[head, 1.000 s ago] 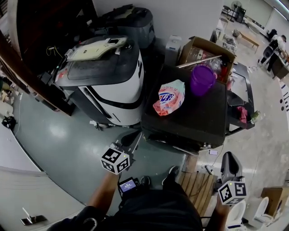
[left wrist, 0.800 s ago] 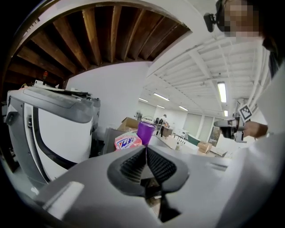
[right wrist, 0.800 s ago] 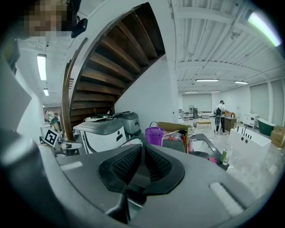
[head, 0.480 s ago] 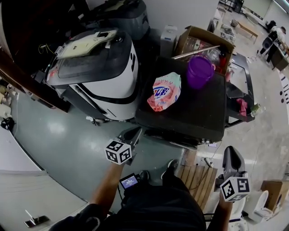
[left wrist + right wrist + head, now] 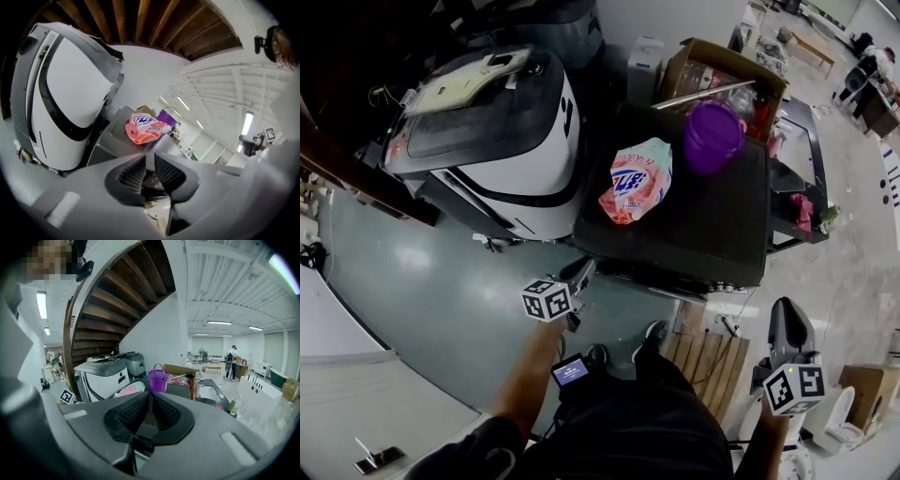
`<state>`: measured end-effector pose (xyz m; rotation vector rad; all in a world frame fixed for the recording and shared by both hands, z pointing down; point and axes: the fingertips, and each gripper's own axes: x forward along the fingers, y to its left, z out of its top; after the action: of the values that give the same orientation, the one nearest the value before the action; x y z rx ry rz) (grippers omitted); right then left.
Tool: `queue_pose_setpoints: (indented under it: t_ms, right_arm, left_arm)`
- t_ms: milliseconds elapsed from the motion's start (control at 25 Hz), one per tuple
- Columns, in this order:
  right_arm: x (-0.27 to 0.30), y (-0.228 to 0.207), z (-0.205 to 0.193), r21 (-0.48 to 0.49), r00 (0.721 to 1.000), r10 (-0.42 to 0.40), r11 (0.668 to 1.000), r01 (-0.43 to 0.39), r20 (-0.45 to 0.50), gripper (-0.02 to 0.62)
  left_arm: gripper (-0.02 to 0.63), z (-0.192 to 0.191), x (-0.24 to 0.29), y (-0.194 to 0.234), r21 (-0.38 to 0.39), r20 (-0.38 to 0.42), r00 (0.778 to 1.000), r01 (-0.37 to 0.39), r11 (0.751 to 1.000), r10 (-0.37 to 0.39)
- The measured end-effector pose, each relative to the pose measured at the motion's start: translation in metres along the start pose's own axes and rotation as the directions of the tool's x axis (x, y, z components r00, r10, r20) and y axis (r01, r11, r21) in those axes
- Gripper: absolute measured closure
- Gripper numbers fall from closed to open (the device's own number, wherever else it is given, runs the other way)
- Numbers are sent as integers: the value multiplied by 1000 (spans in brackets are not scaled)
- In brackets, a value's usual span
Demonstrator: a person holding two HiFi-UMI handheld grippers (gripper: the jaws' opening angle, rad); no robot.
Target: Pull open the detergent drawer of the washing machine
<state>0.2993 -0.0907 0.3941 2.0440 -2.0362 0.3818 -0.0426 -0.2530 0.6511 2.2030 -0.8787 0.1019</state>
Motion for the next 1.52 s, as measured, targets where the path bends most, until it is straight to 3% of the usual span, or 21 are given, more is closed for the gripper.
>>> queue_pose_setpoints:
  t_ms: [160, 280, 480, 880, 1200, 1400, 1520]
  right_arm:
    - [5, -2, -3, -1, 1000, 1, 1000, -1, -14, 586]
    - [9, -2, -5, -2, 1000, 3, 1000, -3, -28, 586]
    - [13, -7, -9, -4, 999, 3, 1000, -4, -48, 586]
    - [21, -16, -17, -11, 997, 1, 1000, -1, -74, 586]
    - [26, -20, -24, -16, 995, 5, 1000, -7, -102, 586]
    - [30, -23, -28, -19, 992, 3, 1000, -5, -125, 586]
    - [31, -25, -33, -24, 990, 7, 1000, -10, -141, 586]
  left_arm:
    - [500, -11, 14, 10, -78, 7, 1000, 25, 997, -24]
    - [430, -19, 24, 17, -104, -5, 1000, 28, 994, -29]
    - [371, -38, 40, 23, -148, -31, 998, 51, 988, -57]
    - [209, -65, 67, 29, -261, -19, 991, 123, 958, -132]
    - [169, -76, 82, 44, -398, 87, 985, 172, 901, -150]
    - [156, -83, 82, 55, -435, 157, 974, 215, 874, -162]
    - [156, -80, 85, 55, -441, 217, 957, 273, 855, -194]
